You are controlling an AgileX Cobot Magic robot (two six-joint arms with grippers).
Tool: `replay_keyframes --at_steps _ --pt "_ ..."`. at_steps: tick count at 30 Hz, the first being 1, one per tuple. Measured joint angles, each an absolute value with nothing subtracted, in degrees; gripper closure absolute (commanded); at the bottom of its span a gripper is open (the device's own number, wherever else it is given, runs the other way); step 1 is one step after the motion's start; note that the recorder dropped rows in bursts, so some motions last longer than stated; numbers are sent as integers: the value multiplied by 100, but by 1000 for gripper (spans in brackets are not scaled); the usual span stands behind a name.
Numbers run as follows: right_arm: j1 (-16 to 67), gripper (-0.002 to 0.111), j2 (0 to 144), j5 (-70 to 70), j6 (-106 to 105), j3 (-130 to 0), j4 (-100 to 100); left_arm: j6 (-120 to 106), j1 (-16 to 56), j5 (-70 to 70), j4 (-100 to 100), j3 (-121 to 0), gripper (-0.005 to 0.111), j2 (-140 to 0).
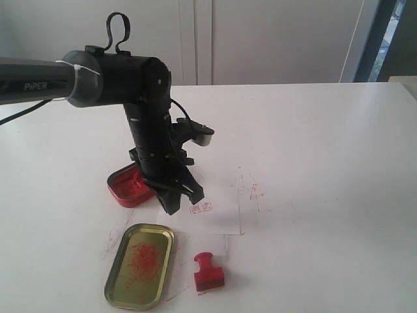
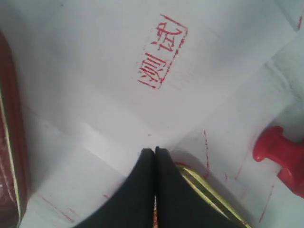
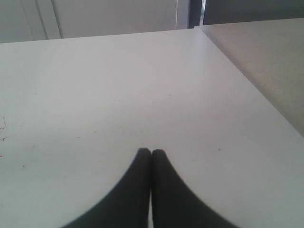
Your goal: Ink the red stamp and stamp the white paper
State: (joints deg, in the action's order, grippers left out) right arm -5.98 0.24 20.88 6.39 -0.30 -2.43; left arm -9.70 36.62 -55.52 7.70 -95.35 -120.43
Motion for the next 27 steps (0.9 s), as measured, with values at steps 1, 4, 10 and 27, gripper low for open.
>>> replay_keyframes --at_steps 1,4,10,27 --pt "-598 108 24 2088 639 -30 -243 -902 3638 -5539 770 -9535 107 -12043" --pt "-598 108 24 2088 639 -30 -243 -744 3519 -5482 770 -9535 107 -12043" --pt "-598 108 24 2088 639 -30 -243 -560 3268 -5421 695 -9535 107 -11948" --pt "-598 108 24 2088 639 -30 -243 625 3209 -5003 -597 -9535 107 -11738"
